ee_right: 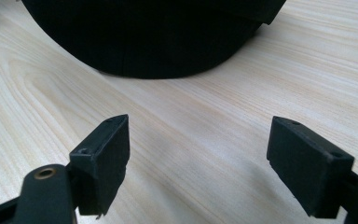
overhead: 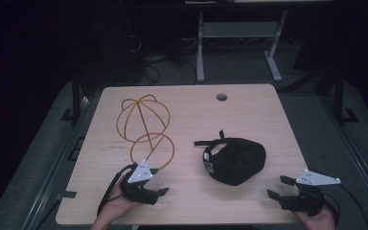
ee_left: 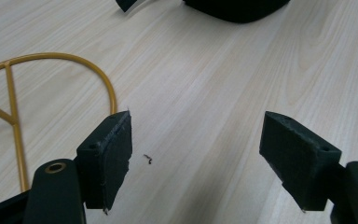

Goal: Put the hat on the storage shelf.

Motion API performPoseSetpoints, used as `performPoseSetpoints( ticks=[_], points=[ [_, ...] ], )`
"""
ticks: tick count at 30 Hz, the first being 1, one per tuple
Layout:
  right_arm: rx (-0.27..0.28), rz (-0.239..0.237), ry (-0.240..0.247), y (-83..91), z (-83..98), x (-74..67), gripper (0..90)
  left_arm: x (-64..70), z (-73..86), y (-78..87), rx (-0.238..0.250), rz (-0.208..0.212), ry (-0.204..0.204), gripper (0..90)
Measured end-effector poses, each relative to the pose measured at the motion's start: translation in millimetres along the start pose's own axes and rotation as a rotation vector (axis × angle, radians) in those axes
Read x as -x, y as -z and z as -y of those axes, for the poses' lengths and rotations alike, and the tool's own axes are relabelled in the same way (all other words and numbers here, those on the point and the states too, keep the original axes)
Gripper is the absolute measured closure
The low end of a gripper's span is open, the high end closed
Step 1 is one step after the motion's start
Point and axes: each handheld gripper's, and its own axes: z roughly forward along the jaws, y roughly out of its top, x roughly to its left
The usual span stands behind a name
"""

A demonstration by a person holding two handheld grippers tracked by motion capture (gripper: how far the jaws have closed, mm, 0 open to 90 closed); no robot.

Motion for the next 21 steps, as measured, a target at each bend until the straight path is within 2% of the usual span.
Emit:
performPoseSetpoints(
  ticks=[5, 7, 13, 15, 16, 21],
  points=[
    [0.006, -0.011, -0.011, -0.1, -0.5, 1.5, 19.7, 1.5, -0.4, -2.3, -0.012, 0.011, -0.011, 24.7],
    [0.011, -0.018, -0.029, 0.7, -1.8, -0.1, 18.9, 4.7, -0.1, -1.5, 0.002, 0.016, -0.007, 24.7],
    [0.019, -0.015, -0.013, -0.5, -5.5, -6.3, 18.9, 8.4, -3.3, 0.9, 0.022, 0.04, -0.032, 21.4],
    [0.014, -0.015, -0.01, -0.9, -5.3, -6.6, 18.9, 11.3, -6.2, 0.8, 0.028, 0.055, -0.042, 20.6],
    [0.011, -0.015, -0.006, -1.2, -5.2, -8.2, 18.9, 14.7, -9.8, 0.5, 0.03, 0.066, -0.061, 20.4],
    [0.017, -0.021, 0.001, -1.1, -5.5, -8.8, 18.6, 19.3, -19.5, -0.3, 0.04, 0.088, -0.077, 20.2]
  ],
)
